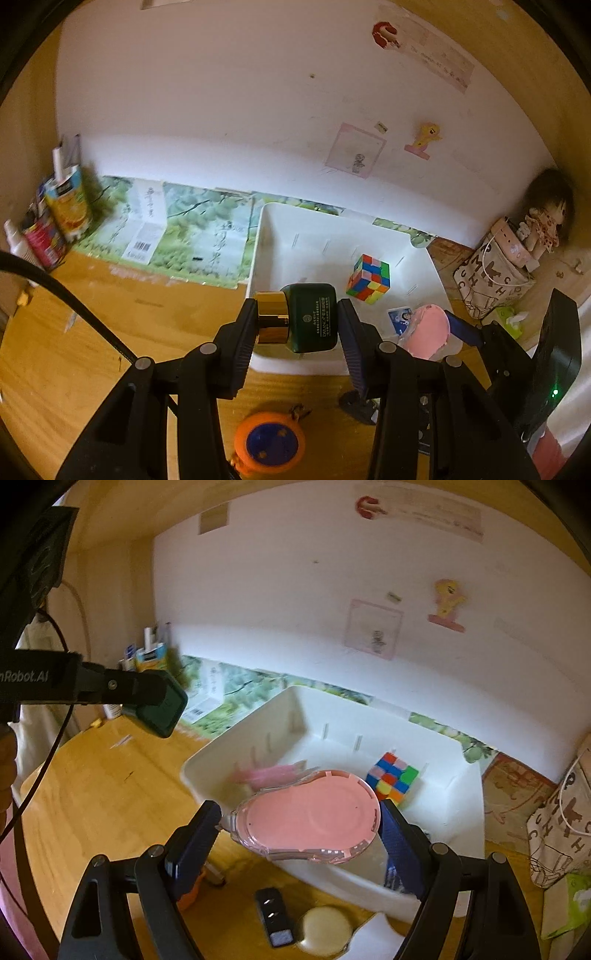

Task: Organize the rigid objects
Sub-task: 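Carry the green box and pink case over the white bin with both tools, then open both tools to drop the green box and pink case into the bin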

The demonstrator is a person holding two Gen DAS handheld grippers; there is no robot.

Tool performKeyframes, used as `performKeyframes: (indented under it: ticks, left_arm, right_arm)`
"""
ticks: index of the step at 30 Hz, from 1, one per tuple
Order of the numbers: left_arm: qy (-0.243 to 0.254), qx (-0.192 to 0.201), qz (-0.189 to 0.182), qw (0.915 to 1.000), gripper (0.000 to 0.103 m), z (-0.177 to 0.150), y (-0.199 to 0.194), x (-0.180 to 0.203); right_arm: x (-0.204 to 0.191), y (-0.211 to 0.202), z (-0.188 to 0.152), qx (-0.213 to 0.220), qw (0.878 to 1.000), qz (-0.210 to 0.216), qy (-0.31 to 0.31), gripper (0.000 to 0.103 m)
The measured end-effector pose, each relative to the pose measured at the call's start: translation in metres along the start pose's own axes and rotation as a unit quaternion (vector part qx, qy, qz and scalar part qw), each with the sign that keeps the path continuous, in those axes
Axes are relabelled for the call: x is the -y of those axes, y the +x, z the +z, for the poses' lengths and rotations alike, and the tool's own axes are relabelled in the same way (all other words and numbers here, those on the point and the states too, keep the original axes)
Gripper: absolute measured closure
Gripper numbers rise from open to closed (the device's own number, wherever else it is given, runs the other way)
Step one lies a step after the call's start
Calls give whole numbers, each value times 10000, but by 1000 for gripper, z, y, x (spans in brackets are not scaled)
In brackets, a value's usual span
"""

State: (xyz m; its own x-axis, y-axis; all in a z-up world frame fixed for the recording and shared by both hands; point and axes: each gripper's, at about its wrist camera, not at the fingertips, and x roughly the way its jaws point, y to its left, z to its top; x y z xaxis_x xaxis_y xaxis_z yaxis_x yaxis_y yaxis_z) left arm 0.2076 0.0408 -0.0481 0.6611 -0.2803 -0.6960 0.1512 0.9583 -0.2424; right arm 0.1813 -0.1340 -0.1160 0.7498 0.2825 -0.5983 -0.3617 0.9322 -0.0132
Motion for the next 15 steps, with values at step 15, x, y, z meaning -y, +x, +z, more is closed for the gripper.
performKeyframes:
  ticks: [15]
  left_arm:
    - [507,-404,-294,9975,56,28,69,28]
  right_arm:
    - [38,46,10,-169,9970,-411,628,18]
